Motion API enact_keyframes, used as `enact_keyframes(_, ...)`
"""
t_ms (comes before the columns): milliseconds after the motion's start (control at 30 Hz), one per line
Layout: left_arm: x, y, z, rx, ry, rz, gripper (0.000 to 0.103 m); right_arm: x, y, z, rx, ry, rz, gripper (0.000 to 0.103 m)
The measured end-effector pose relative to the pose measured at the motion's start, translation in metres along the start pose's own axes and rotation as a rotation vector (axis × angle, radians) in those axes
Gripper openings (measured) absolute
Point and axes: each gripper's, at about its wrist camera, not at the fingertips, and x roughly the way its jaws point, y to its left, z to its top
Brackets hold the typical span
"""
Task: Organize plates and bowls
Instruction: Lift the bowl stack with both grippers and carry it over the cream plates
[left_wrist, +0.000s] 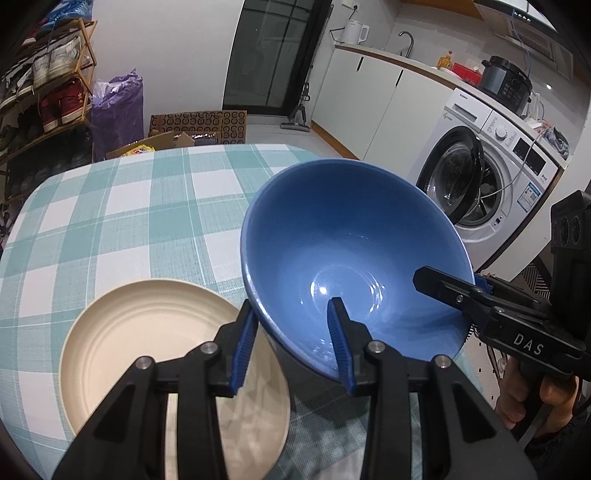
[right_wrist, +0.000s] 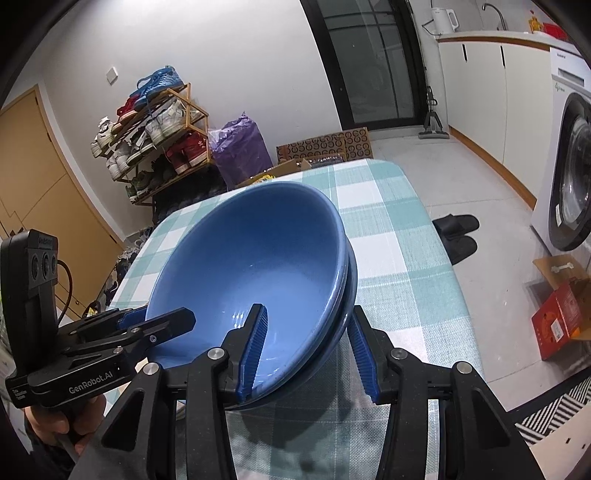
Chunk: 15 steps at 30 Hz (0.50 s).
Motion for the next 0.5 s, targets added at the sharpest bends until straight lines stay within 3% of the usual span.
enact_keyframes(500, -0.047, -0.002, 0.006, 0.003, -0.07, 0.006, 0.037, -0.048, 0.033, 0.009, -0.053, -0.063, 0.011, 0.046)
